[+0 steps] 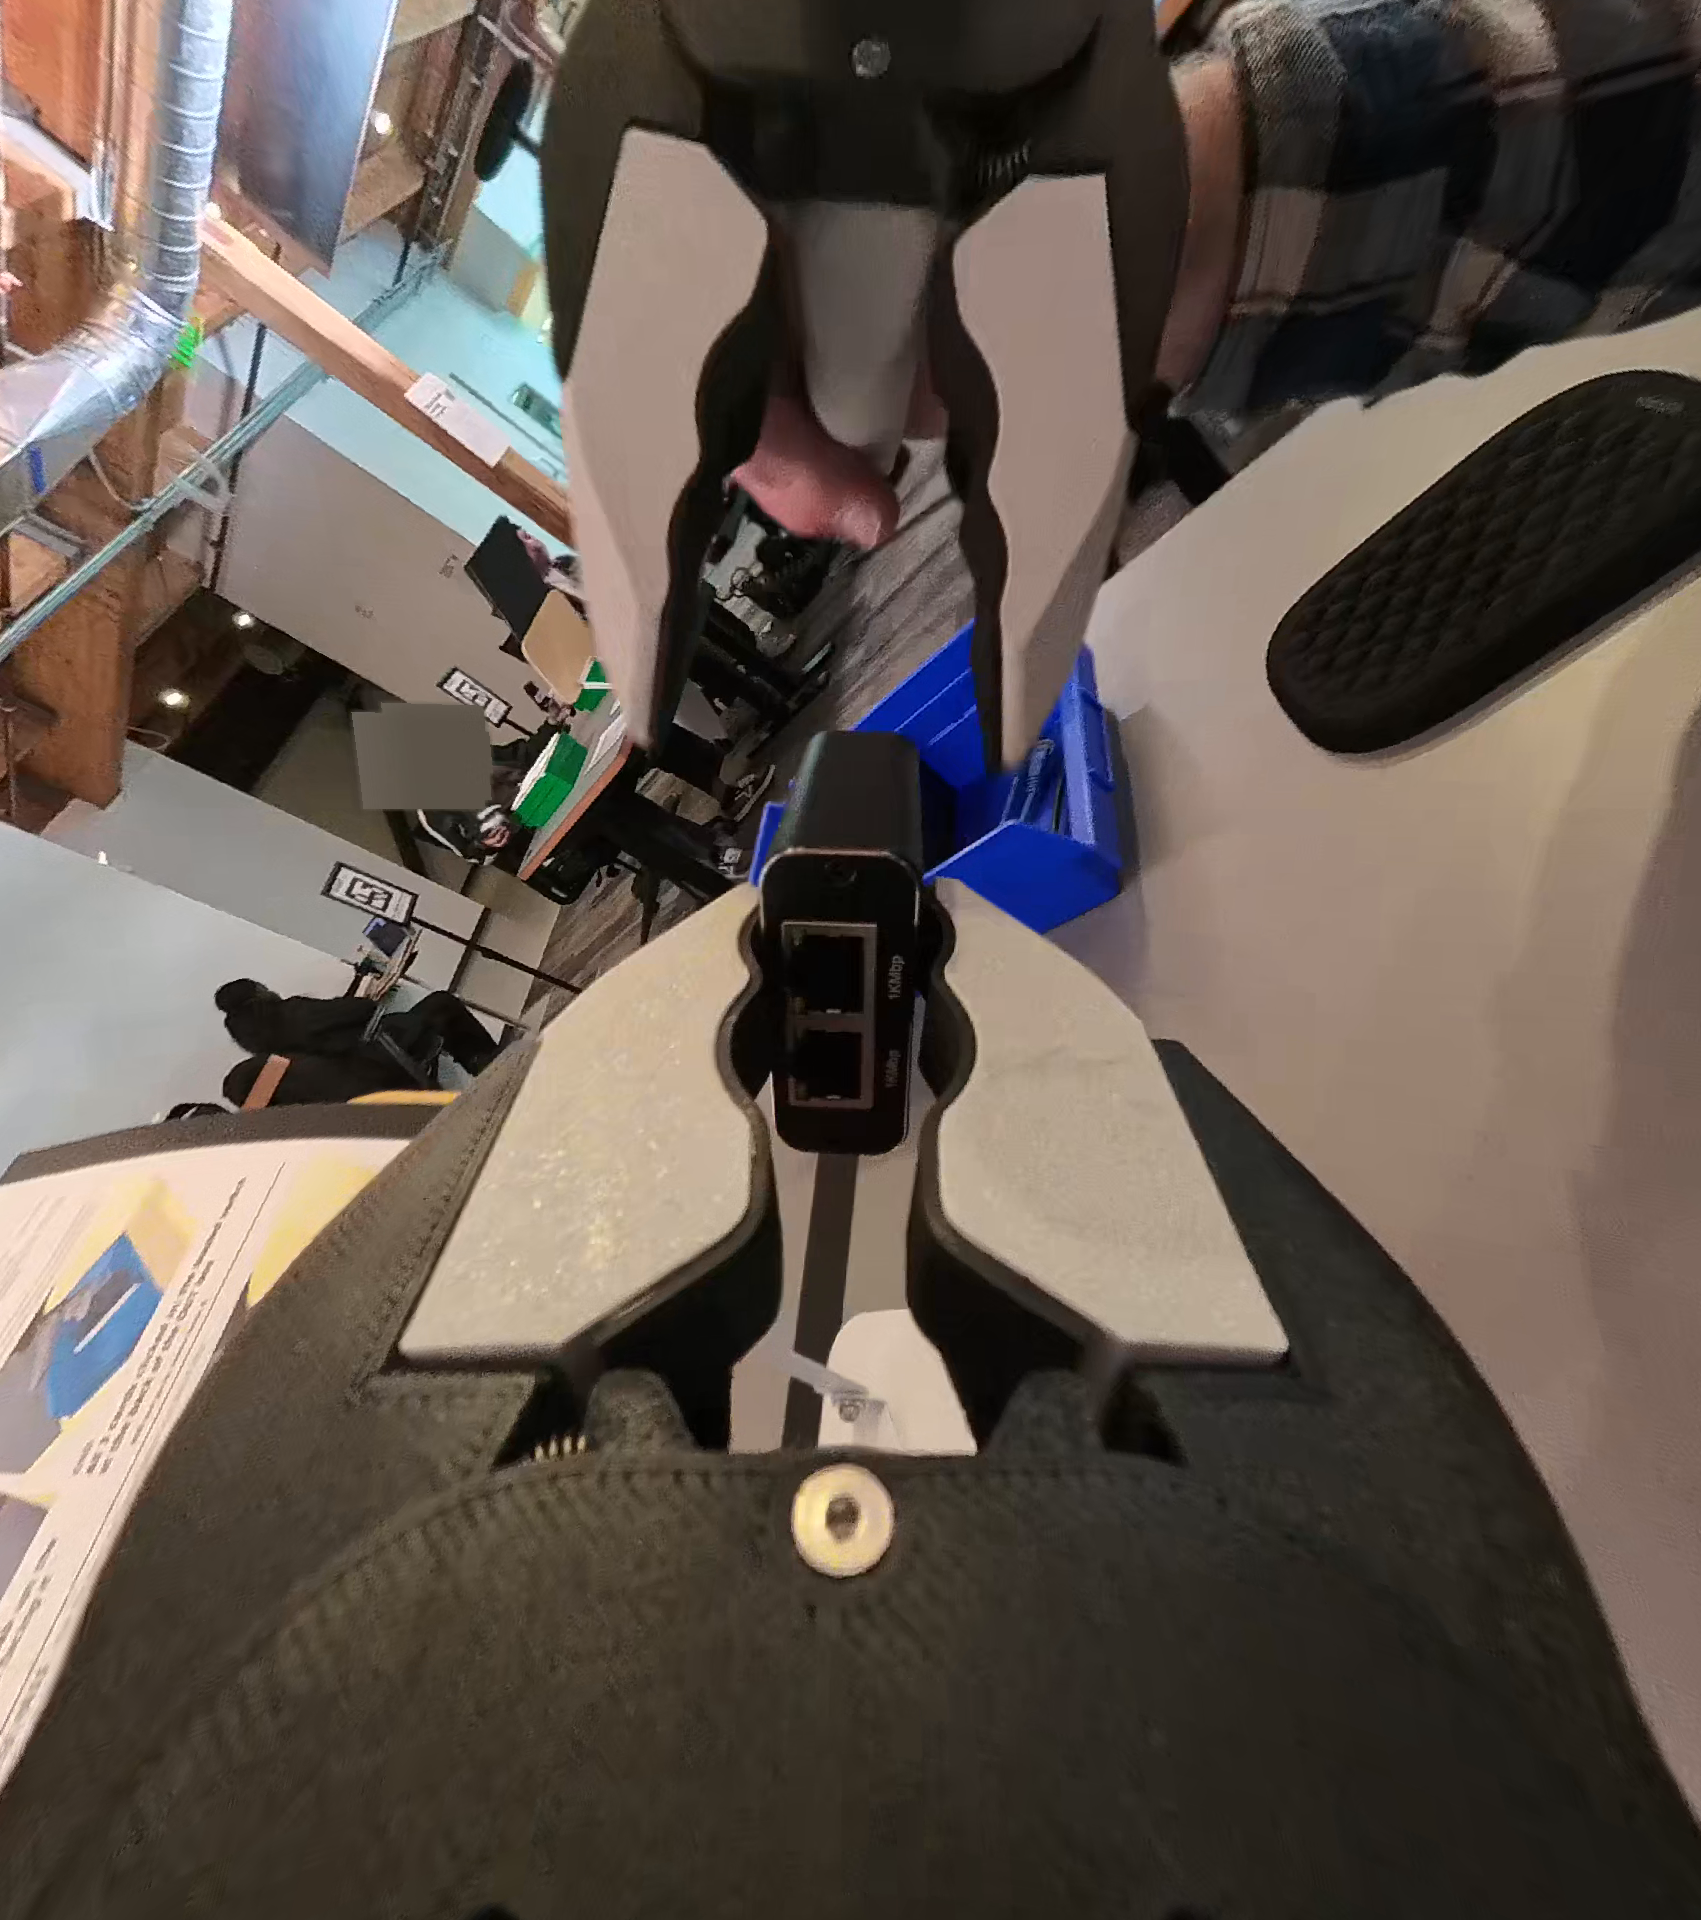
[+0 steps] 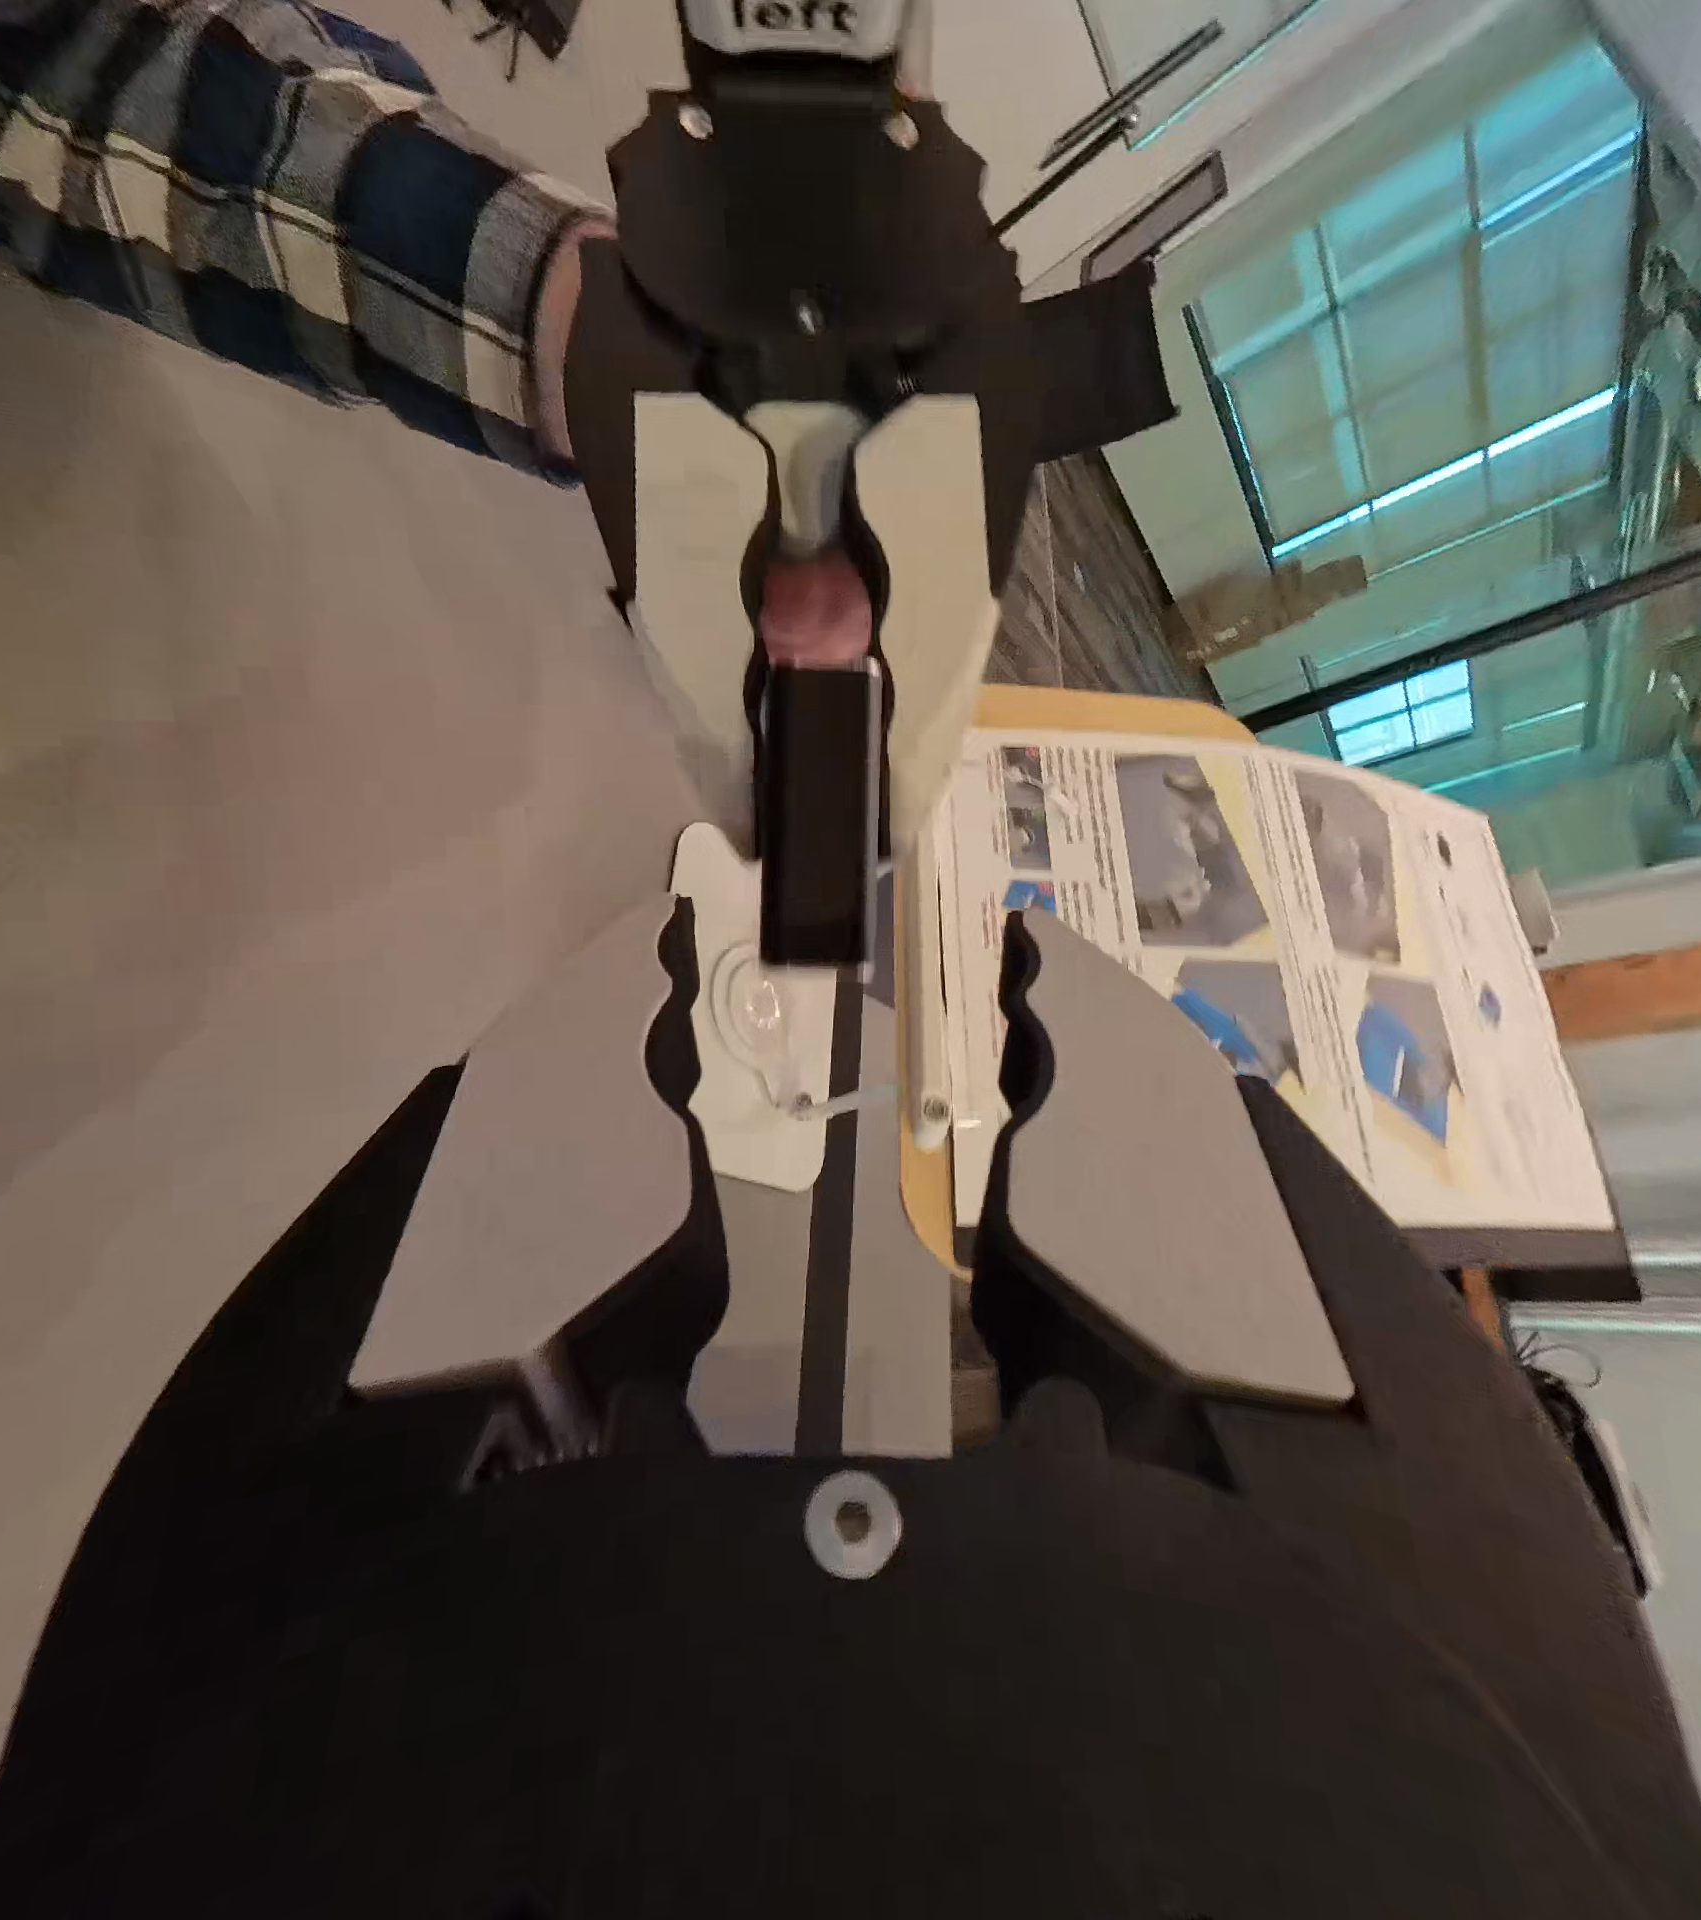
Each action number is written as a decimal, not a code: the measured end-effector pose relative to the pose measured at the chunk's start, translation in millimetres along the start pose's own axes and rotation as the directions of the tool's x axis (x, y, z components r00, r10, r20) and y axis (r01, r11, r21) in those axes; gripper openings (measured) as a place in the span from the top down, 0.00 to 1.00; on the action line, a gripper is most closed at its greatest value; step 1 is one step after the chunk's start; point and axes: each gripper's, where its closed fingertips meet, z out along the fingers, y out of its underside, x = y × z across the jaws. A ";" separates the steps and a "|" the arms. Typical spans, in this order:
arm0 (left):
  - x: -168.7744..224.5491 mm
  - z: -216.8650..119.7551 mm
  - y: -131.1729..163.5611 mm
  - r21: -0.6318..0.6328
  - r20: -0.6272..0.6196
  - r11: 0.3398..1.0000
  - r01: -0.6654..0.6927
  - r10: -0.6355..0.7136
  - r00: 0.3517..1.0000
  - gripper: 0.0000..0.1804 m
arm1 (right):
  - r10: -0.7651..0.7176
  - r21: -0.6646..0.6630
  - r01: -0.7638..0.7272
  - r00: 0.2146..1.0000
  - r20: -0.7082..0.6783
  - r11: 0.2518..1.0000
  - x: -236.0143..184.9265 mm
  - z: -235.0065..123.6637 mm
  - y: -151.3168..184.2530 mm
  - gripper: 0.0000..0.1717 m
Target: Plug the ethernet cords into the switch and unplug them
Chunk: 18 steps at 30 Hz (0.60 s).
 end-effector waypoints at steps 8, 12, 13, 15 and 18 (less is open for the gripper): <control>4.1 -6.8 -10.2 0.015 -0.011 1.000 -0.013 0.013 1.000 0.87 | -0.090 -0.072 0.092 0.995 0.037 0.993 -12.8 18.1 -12.2 0.79; 2.6 -7.8 -10.5 0.044 -0.010 0.999 -0.009 0.010 1.000 0.86 | -0.056 -0.076 0.061 0.997 0.062 0.995 -14.3 16.0 -11.6 0.85; 1.5 -7.9 -11.6 0.055 -0.010 0.998 -0.002 0.003 1.000 0.86 | -0.045 -0.066 0.049 0.997 0.064 0.997 -13.2 15.0 -12.5 0.85; -1.0 -7.4 -12.8 0.069 -0.006 0.998 -0.003 0.004 1.000 0.86 | -0.039 -0.063 0.043 0.997 0.067 0.997 -11.0 13.5 -12.8 0.85; -4.5 -10.0 -16.1 0.098 -0.007 0.995 0.000 0.001 1.000 0.84 | -0.024 -0.054 0.028 0.997 0.070 0.998 -6.7 9.4 -13.8 0.86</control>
